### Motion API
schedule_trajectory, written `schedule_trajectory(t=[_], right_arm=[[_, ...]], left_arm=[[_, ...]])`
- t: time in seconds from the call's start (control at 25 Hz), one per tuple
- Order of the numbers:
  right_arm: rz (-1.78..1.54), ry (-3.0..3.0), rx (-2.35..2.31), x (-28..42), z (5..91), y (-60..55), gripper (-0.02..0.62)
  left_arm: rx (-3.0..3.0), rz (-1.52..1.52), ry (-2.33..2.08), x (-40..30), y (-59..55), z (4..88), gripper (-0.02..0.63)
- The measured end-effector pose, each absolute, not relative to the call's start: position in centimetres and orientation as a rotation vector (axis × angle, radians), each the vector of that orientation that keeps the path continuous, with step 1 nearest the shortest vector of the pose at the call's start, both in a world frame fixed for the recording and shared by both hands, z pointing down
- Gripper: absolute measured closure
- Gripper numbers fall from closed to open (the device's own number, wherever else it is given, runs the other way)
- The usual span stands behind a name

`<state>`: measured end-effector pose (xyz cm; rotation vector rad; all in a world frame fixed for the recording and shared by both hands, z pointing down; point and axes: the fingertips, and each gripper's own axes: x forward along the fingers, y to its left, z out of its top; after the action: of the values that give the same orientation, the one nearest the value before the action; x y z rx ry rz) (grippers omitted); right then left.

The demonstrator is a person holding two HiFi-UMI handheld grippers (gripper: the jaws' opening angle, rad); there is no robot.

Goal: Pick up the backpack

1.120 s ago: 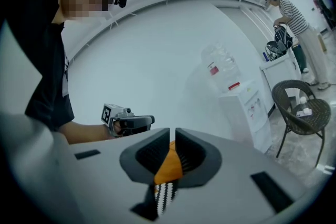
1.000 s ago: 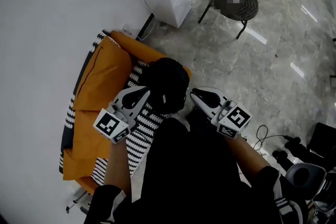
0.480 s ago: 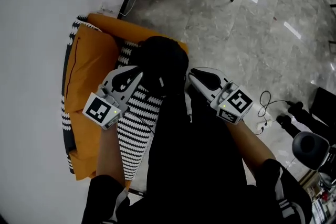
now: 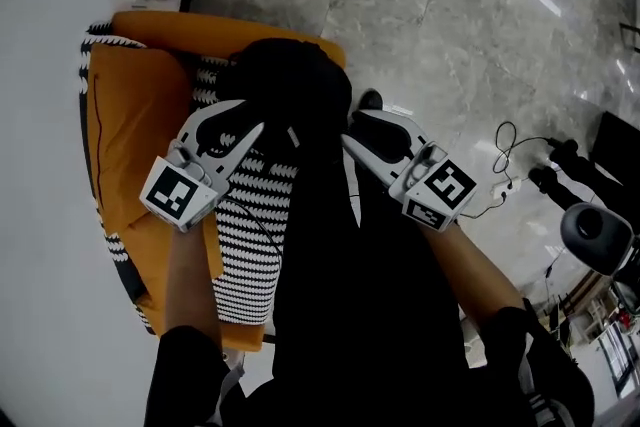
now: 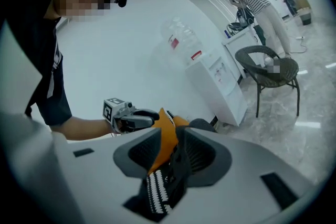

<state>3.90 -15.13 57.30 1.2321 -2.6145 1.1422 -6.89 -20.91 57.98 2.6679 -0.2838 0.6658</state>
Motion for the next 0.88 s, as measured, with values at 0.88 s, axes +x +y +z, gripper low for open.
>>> schedule_trajectory(t=[0.88], right_arm=[[1.411,-2.356,1.319,3.2,65.8,-13.7,0.419]], left_arm=[[2.843,1.035,0.153,-5.3,-23.0,67.1,0.396]])
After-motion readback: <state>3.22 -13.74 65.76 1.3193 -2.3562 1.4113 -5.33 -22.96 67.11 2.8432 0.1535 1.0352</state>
